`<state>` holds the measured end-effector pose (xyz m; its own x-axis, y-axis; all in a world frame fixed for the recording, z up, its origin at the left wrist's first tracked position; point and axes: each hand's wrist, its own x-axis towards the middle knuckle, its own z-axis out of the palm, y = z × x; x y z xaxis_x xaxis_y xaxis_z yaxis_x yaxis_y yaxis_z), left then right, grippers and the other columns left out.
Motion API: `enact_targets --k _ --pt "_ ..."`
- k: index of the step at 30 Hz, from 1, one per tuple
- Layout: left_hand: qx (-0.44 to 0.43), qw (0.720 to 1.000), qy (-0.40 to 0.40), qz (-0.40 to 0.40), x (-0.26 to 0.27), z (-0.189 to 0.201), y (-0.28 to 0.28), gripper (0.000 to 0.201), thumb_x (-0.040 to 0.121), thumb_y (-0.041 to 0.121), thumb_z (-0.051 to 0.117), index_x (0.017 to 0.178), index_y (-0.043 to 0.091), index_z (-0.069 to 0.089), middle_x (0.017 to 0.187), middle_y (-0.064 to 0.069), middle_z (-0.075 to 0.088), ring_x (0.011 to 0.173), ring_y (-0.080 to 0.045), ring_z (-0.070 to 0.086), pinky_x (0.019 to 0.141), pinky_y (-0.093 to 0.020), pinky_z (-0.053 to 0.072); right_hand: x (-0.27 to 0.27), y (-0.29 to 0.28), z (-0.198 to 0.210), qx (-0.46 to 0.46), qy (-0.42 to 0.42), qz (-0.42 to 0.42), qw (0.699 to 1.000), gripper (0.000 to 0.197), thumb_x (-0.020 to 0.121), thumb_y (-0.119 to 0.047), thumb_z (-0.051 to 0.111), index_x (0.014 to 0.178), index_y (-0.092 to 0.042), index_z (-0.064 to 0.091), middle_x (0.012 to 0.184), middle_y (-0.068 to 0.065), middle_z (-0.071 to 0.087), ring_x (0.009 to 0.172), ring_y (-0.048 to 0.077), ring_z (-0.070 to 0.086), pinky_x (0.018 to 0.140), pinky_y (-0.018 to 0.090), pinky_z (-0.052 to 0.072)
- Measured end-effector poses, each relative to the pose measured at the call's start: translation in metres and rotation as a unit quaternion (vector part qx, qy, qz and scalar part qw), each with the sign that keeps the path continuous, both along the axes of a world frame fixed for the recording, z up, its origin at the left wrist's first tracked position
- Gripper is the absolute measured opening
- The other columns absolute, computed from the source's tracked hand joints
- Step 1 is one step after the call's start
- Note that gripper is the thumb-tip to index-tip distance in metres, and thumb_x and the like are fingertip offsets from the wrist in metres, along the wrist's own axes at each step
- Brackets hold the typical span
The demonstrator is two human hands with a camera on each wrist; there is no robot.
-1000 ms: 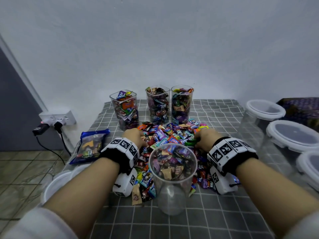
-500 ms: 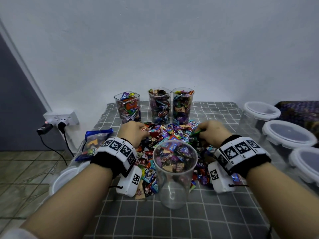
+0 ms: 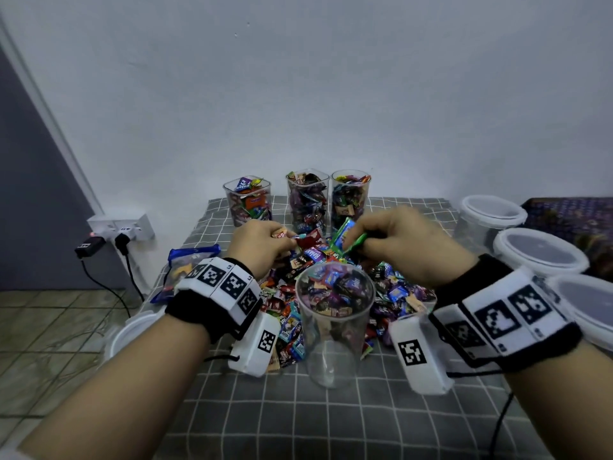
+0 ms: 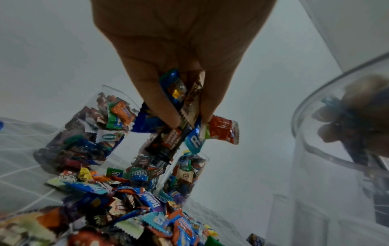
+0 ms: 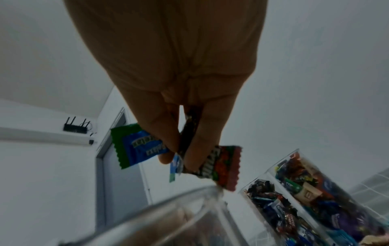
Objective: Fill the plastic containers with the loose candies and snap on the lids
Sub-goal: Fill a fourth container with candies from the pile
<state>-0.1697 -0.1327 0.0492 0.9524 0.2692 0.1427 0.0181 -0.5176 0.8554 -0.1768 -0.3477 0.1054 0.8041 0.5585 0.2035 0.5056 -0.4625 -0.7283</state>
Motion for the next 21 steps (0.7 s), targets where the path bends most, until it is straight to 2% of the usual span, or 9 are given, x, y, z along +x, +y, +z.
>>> enact_targets --k 2,3,4,6,8,10,12,18,21 --pt "-0.002 1.000 -0.003 -0.007 -0.004 0.002 -0.002 0.019 0.082 0.007 0.068 0.070 0.022 0.066 0.068 -0.002 0.064 0.068 -0.021 0.062 0.078 -0.048 0.057 -0.008 0.003 -0.001 -0.042 -0.024 0.008 0.999 0.028 0.082 0.003 0.057 0.079 -0.020 0.072 0.072 -0.009 0.065 0.062 -0.004 0.058 0.060 0.010 0.045" --pt "-0.003 1.000 -0.005 -0.008 -0.005 0.003 -0.002 0.020 0.082 0.007 0.068 0.069 0.023 0.066 0.067 -0.001 0.063 0.067 -0.020 0.061 0.078 -0.048 0.057 -0.011 0.004 -0.001 -0.056 -0.033 0.010 0.998 0.026 0.081 0.003 0.057 0.082 -0.017 0.073 0.070 -0.014 0.062 0.059 -0.009 0.055 0.058 0.006 0.040" --pt "-0.004 1.000 -0.007 -0.007 -0.007 0.003 -0.002 0.021 0.082 0.008 0.068 0.069 0.024 0.066 0.067 0.000 0.063 0.066 -0.019 0.061 0.078 -0.048 0.057 -0.014 0.005 -0.002 -0.072 -0.047 0.011 0.996 0.025 0.080 0.003 0.057 0.084 -0.016 0.073 0.069 -0.018 0.059 0.059 -0.011 0.053 0.058 0.004 0.038" --pt "-0.002 1.000 -0.013 -0.006 -0.009 0.004 -0.003 0.022 0.081 0.008 0.069 0.068 0.026 0.066 0.067 0.000 0.063 0.067 -0.020 0.061 0.078 -0.048 0.056 -0.018 0.006 -0.004 -0.109 -0.087 0.012 0.990 0.024 0.080 0.000 0.057 0.088 -0.015 0.074 0.073 -0.020 0.056 0.067 -0.005 0.053 0.062 0.003 0.036" --pt "0.006 1.000 -0.016 -0.005 -0.011 0.006 -0.004 0.022 0.081 0.010 0.069 0.068 0.027 0.066 0.068 0.000 0.064 0.070 -0.023 0.063 0.078 -0.049 0.056 -0.023 0.009 -0.005 -0.147 -0.130 0.025 0.980 0.025 0.081 -0.002 0.056 0.090 -0.017 0.074 0.084 -0.011 0.062 0.080 0.006 0.056 0.070 0.008 0.039" --pt "0.007 1.000 -0.017 -0.005 -0.014 0.008 -0.005 0.021 0.081 0.011 0.069 0.070 0.027 0.066 0.071 -0.001 0.065 0.075 -0.025 0.065 0.077 -0.049 0.056 -0.028 0.012 -0.007 -0.186 -0.160 0.040 0.969 0.026 0.082 -0.004 0.054 0.092 -0.018 0.073 0.097 -0.001 0.065 0.092 0.016 0.058 0.084 0.026 0.044" --pt "0.008 1.000 -0.019 -0.004 -0.017 0.009 -0.006 0.019 0.082 0.010 0.068 0.071 0.026 0.066 0.072 -0.002 0.065 0.076 -0.024 0.065 0.077 -0.048 0.057 -0.032 0.014 -0.008 -0.208 -0.167 0.048 0.963 0.026 0.083 -0.006 0.053 0.092 -0.020 0.072 0.101 0.001 0.065 0.097 0.019 0.058 0.086 0.033 0.045" --pt "0.013 1.000 -0.025 -0.003 -0.022 0.011 -0.007 0.022 0.082 0.010 0.068 0.069 0.027 0.066 0.073 -0.003 0.066 0.077 -0.027 0.066 0.076 -0.049 0.057 -0.038 0.014 -0.008 -0.193 -0.155 0.053 0.967 0.033 0.082 -0.003 0.050 0.103 -0.019 0.069 0.111 0.000 0.061 0.102 0.017 0.056 0.087 0.026 0.040" --pt "0.032 0.999 -0.032 -0.002 -0.023 0.012 -0.006 0.021 0.081 0.012 0.069 0.070 0.029 0.066 0.075 -0.003 0.067 0.081 -0.028 0.067 0.078 -0.048 0.056 -0.040 0.013 -0.011 -0.140 -0.141 0.046 0.979 0.031 0.081 -0.002 0.052 0.102 -0.018 0.068 0.111 0.000 0.062 0.103 0.017 0.056 0.090 0.030 0.041"
